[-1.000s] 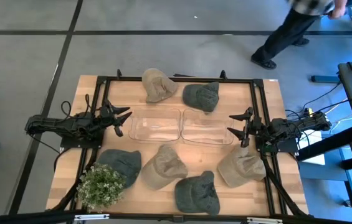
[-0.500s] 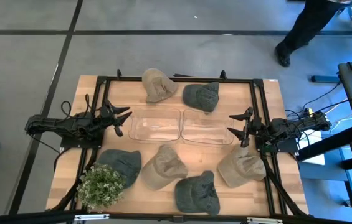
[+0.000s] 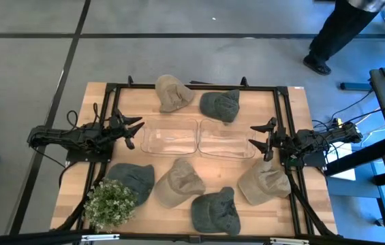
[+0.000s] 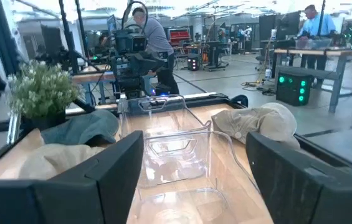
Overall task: Pick & Place hat
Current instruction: Put the bottom right brown cap into the right transparent bin
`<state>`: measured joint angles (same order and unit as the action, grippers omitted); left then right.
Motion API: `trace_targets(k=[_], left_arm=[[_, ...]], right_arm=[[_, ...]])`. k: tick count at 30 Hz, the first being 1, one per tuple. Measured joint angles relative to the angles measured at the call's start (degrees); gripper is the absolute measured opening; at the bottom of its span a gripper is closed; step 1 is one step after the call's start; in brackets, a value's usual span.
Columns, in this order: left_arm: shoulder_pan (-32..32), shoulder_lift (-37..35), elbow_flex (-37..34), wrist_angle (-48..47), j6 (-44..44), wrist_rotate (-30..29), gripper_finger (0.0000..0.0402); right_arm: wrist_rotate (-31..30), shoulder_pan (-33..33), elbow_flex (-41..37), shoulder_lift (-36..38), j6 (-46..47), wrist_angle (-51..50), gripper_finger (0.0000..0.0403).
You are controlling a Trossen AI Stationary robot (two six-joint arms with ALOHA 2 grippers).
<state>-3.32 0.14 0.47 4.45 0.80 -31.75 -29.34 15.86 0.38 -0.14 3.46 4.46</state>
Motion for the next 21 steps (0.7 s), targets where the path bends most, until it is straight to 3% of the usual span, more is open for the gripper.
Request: trace_targets(k=[15, 18, 21], left_arm=[[0.0, 0.0, 0.0, 0.0, 0.0, 0.2, 0.0114], [0.0, 0.0, 0.0, 0.0, 0.0, 0.2, 0.0114], [0.0, 0.0, 0.0, 0.0, 0.0, 0.2, 0.0114]], right_arm=[[-1.6, 0.0, 0.0, -0.1, 25.7, 0.1, 0.0283], [-2.1, 0.0, 0.0, -0.1, 26.9, 0.1, 0.0283], [-6.7, 0.0, 0.0, -0.1, 22.4, 0.1, 0.0283]])
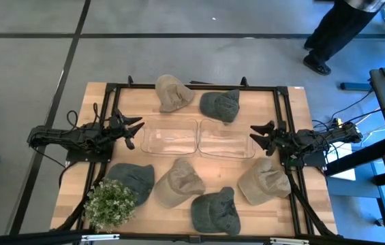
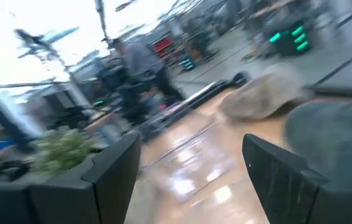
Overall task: Pick & Place hat
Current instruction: Put the bottom right brown cap into the right transparent bin
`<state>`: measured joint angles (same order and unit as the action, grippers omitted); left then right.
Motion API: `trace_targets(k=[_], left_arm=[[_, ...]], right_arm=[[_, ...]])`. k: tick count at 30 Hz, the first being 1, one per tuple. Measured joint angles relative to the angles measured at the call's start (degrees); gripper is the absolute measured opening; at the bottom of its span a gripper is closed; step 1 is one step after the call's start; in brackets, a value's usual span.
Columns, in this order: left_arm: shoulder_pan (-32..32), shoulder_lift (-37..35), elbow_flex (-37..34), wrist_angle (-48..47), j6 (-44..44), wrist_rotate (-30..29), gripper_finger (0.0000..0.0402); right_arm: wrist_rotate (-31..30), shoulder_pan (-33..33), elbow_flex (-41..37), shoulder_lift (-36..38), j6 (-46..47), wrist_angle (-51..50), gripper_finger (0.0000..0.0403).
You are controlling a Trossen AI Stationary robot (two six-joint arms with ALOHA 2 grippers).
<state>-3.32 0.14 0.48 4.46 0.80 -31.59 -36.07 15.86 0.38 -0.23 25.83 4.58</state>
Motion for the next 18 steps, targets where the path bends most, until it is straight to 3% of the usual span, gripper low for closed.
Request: trace_targets(k=[5, 10, 18], left_arm=[[0.0, 0.0, 0.0, 0.0, 0.0, 0.0, 0.0114], [0.0, 0.0, 0.0, 0.0, 0.0, 0.0, 0.0114], [0.0, 0.0, 0.0, 0.0, 0.0, -0.2, 0.0114]], right_arm=[[-9.7, 0.0, 0.0, 0.0, -8.0, 0.2, 0.0283], [-19.3, 0.0, 0.0, 0.0, -7.9, 4.4, 0.0283], [-16.3, 0.0, 3.8, -0.3, -15.4, 11.5, 0.0277]])
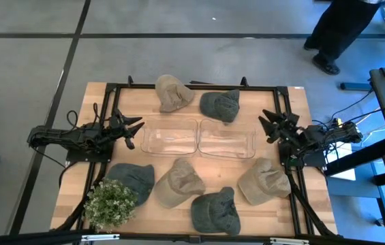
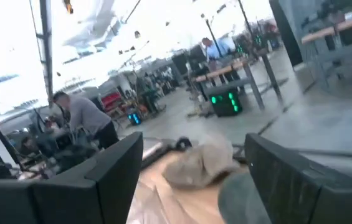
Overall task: Pick & Place hat
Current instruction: Put the bottom right brown cap into the right transparent bin
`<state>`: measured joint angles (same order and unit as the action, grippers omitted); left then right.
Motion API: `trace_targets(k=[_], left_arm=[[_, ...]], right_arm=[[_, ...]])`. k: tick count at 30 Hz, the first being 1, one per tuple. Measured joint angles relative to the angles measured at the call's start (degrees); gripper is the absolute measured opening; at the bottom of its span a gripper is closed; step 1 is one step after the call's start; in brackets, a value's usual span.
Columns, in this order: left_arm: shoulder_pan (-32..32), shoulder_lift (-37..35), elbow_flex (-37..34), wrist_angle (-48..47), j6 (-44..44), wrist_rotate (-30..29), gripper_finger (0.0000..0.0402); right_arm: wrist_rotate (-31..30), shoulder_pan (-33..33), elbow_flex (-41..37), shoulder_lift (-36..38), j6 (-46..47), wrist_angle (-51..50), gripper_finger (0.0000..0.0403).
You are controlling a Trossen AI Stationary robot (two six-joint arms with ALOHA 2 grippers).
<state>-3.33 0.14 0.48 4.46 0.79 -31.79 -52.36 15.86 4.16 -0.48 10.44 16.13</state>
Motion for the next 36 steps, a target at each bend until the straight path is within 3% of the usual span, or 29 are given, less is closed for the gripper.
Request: trace_targets(k=[4, 8, 17, 21, 26, 31, 36], left_arm=[[0.0, 0.0, 0.0, 0.0, 0.0, 0.0, 0.0114], [0.0, 0.0, 0.0, 0.0, 0.0, -0.2, 0.0114], [0.0, 0.0, 0.0, 0.0, 0.0, -0.2, 0.0114], [0.0, 0.0, 0.0, 0.0, 0.0, -0.2, 0.0114], [0.0, 0.0, 0.0, 0.0, 0.0, -0.2, 0.0114], [0.0, 0.0, 0.0, 0.0, 0.0, -0.2, 0.0114], [0.0, 0.0, 0.0, 0.0, 0.0, -0.4, 0.0114]], right_arm=[[0.0, 0.0, 7.5, -2.7, -6.3, -3.0, 0.0263], [1.0, 0.0, 17.6, -9.0, -5.8, -12.8, 0.0253], [17.0, 0.0, 44.8, -34.6, 5.5, -41.1, 0.0247], [26.7, 0.1, 58.5, -46.1, 16.7, -60.6, 0.0247], [40.7, 2.0, 70.3, -59.2, 39.9, -85.6, 0.0247], [53.9, 7.1, 73.6, -69.5, 53.7, -100.9, 0.024], [58.0, 13.2, 70.1, -73.0, 62.6, -104.4, 0.0224]])
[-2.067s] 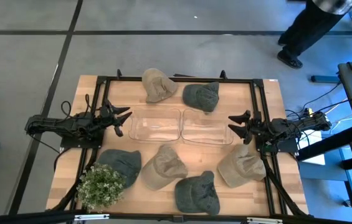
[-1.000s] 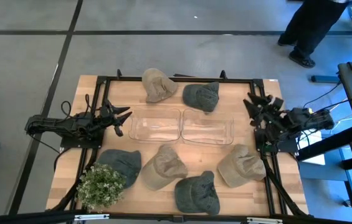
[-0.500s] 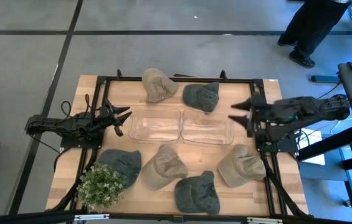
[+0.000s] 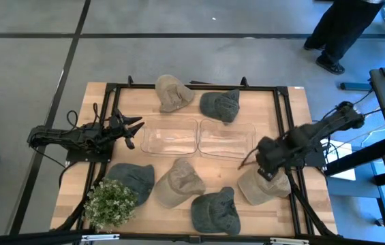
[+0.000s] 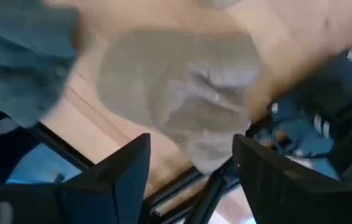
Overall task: Pick & Place hat
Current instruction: Put the bottom right brown cap into the right transparent bin
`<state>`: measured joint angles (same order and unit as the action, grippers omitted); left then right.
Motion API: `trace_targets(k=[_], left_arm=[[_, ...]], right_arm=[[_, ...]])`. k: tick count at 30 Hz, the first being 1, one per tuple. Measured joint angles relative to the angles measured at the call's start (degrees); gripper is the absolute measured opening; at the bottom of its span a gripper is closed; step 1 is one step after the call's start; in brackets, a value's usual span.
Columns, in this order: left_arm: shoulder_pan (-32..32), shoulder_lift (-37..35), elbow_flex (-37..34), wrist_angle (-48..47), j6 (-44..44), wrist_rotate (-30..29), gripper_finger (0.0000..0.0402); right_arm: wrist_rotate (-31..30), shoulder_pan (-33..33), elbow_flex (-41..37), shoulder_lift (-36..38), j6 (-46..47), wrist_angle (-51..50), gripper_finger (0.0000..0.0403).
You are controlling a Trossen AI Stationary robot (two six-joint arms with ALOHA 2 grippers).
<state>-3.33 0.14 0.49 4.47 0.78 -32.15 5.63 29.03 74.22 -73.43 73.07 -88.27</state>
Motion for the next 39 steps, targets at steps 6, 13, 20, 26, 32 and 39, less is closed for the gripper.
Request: trace_targets(k=[6, 13, 20, 26, 32, 39], left_arm=[[0.1, 0.0, 0.0, 0.0, 0.0, -4.4, 0.0114], [0.1, 0.0, 0.0, 0.0, 0.0, -7.0, 0.0114], [0.1, 0.0, 0.0, 0.0, 0.0, -7.0, 0.0114], [0.1, 0.0, 0.0, 0.0, 0.0, -5.9, 0.0114], [0.1, 0.0, 0.0, 0.0, 0.0, -5.4, 0.0114], [0.1, 0.0, 0.0, 0.0, 0.0, -5.4, 0.0114]], right_arm=[[-2.2, 5.3, -8.5, 4.2, 16.0, 2.1, 0.0203], [-2.9, 6.5, -18.8, 6.5, 23.3, 10.9, 0.0194], [5.6, 6.5, -29.7, 6.5, 31.4, 15.3, 0.0194], [5.9, 6.5, -33.9, 5.8, 38.0, 18.3, 0.0194], [6.5, 6.5, -34.8, 5.3, 39.4, 21.4, 0.0194], [6.6, 6.5, -34.8, 2.0, 42.2, 23.6, 0.0193]])
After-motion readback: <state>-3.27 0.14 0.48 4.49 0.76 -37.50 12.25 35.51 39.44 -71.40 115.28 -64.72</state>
